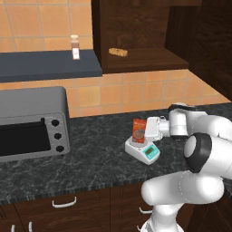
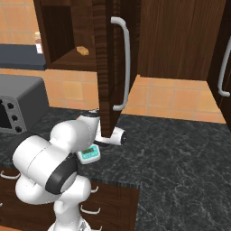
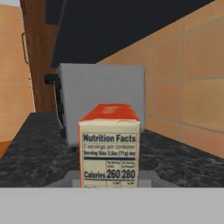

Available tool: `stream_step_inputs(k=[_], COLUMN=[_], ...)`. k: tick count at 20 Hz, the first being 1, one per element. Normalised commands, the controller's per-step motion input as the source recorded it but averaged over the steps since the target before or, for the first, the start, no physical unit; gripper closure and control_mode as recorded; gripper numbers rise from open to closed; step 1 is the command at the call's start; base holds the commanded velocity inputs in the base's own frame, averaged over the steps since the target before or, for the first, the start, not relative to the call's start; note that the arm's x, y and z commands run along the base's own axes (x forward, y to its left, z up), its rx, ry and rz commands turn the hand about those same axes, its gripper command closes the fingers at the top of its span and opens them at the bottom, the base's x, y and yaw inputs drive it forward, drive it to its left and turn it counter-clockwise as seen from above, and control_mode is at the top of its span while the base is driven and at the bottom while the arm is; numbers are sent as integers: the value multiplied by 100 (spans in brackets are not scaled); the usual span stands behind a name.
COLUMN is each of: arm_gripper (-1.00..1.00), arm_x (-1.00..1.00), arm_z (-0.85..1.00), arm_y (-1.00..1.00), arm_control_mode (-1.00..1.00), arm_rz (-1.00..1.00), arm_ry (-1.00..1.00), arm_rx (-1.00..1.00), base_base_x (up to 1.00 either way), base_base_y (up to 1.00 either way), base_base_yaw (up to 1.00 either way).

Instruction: Pick the boxed food and place it on the digital scale for weighing, and close the cabinet.

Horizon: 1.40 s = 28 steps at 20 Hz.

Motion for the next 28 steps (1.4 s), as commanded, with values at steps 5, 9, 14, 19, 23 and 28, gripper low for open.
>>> stream_step_inputs(k=[5, 9, 14, 19, 23, 28], arm_gripper=[-100, -100, -100, -100, -100, -100], arm_x=[-11, -14, -4, -30, -56, -66], arm_z=[-2, 0, 1, 0, 12, 24], arm_y=[0, 0, -9, -73, -68, -70], arm_control_mode=[-100, -100, -100, -100, -100, -100], arm_rz=[0, 0, 0, 0, -2, -3], arm_ry=[1, 0, 0, -14, -26, -37], arm_rx=[0, 0, 0, 1, 1, 1], base_base_x=[0, 0, 0, 0, 0, 0], base_base_y=[0, 0, 0, 0, 0, 0], base_base_yaw=[0, 0, 0, 0, 0, 0])
